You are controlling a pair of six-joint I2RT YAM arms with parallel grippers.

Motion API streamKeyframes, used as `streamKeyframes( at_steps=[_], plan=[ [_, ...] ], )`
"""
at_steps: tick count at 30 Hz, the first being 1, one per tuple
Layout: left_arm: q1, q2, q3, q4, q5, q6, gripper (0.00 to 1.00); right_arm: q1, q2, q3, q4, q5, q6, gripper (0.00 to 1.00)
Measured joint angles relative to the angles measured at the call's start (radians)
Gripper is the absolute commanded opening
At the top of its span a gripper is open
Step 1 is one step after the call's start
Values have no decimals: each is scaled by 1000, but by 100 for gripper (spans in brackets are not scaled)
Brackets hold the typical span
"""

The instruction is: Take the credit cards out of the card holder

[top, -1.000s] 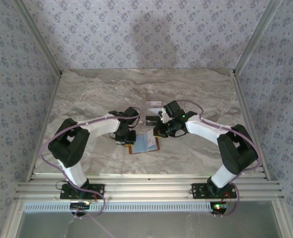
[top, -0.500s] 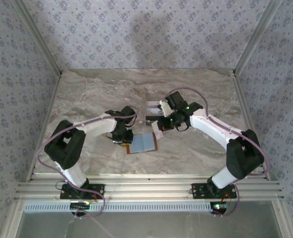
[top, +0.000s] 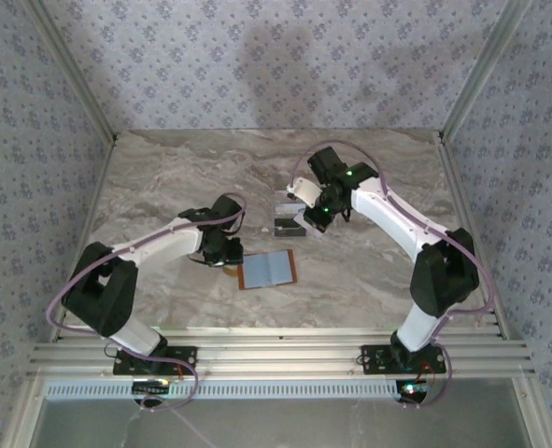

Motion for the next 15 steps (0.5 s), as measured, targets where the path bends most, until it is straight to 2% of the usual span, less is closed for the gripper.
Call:
streamKeyframes(
  at_steps=[8,15],
  plan=[
    [46,-88,-47,21,7,-15,24,-8,129,224,-119,50,-259,0],
    [55,-165,-107,34,6,-37,25,-8,272,438,-203,70,-378,0]
  ],
)
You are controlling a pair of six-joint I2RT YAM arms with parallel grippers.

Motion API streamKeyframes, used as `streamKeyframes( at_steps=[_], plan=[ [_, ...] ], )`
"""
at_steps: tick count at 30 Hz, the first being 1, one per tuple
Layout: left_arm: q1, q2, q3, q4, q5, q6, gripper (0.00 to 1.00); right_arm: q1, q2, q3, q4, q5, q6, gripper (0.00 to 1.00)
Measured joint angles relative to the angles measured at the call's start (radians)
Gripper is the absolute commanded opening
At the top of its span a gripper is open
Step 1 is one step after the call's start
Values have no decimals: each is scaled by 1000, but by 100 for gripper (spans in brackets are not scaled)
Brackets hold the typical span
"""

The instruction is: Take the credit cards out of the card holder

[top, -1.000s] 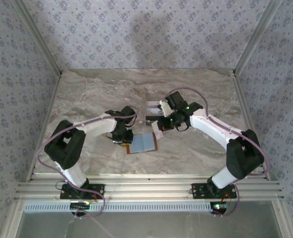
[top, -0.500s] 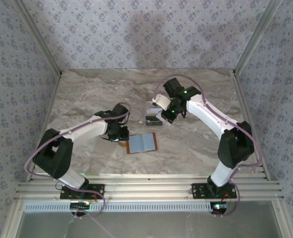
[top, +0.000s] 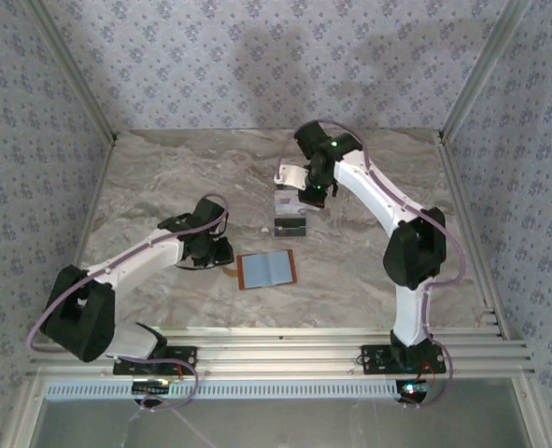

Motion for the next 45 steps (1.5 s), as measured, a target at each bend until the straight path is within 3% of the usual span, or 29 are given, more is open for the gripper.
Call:
streamKeyframes(
  at_steps=[14,45],
  plan=[
    [13,-77,-49,8,-5,-33,25,25,242,329,-79,5,-49,0],
    [52,-124,-68,-12,-24,-38,25,35,368,364,-64,31,-95,0]
  ],
)
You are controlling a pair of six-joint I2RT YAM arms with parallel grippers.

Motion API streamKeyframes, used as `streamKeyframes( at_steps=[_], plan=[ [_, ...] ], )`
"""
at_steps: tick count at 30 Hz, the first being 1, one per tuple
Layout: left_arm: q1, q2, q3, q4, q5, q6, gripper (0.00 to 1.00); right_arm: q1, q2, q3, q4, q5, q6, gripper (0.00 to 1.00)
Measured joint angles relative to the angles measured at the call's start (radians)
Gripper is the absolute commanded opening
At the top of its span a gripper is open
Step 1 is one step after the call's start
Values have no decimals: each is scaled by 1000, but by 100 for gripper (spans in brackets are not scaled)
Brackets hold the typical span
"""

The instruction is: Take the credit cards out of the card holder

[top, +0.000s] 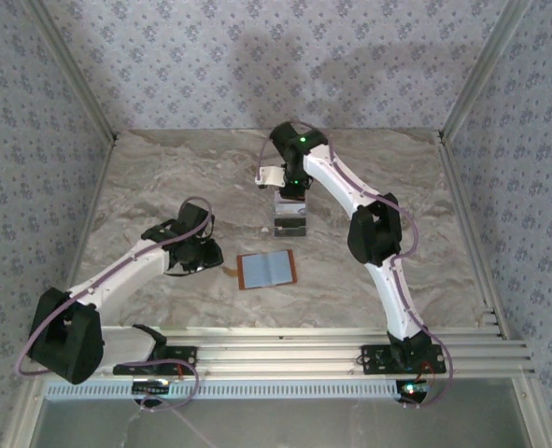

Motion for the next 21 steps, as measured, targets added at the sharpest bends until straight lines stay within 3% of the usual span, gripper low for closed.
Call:
streamKeyframes(
  at_steps=[5,10,21],
  plan=[
    [1,0,0,0,0,0,25,0,2,-2,1,-5,-7,0],
    [1,0,0,0,0,0,26,0,2,-11,6,-8,-14,15],
    [3,0,0,0,0,0,28,-3,-3,-80,134,43,-32,21]
  ],
)
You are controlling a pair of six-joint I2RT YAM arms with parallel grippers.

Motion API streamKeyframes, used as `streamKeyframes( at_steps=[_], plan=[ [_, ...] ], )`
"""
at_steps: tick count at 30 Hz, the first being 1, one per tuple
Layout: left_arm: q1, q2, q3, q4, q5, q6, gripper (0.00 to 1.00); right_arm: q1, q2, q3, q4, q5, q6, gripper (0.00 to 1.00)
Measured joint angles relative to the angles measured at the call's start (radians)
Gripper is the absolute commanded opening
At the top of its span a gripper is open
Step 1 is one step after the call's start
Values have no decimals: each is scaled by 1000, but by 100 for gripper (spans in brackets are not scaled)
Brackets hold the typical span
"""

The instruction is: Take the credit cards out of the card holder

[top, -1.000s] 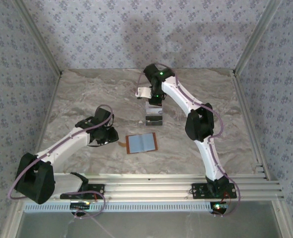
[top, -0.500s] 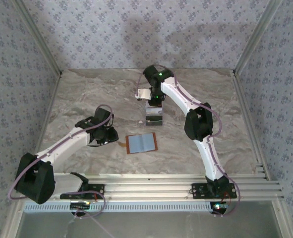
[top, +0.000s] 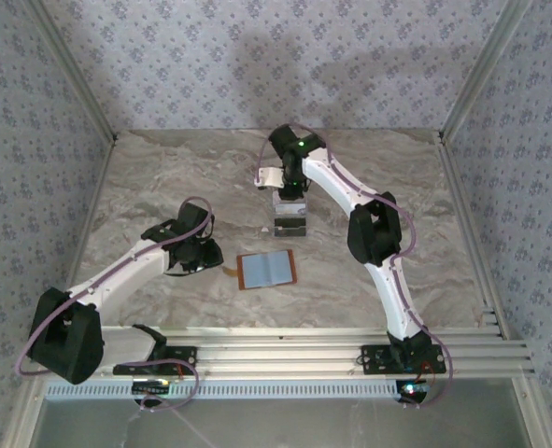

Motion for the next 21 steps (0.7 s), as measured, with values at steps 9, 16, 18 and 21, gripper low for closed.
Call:
streamKeyframes(
  at_steps=[9,16,18,21],
  plan=[
    [2,0,3,0,-26,20,47,-20,-158,-180,132,23,-4,30],
    [18,21,53,10,-85,66,63,-69,-404,-444,296,40,41,52],
    [29,35,66,19,-108,80,83,-89,-462,-530,340,45,74,65],
    [45,69,94,29,-151,111,95,-124,-548,-677,423,54,146,89]
  ],
)
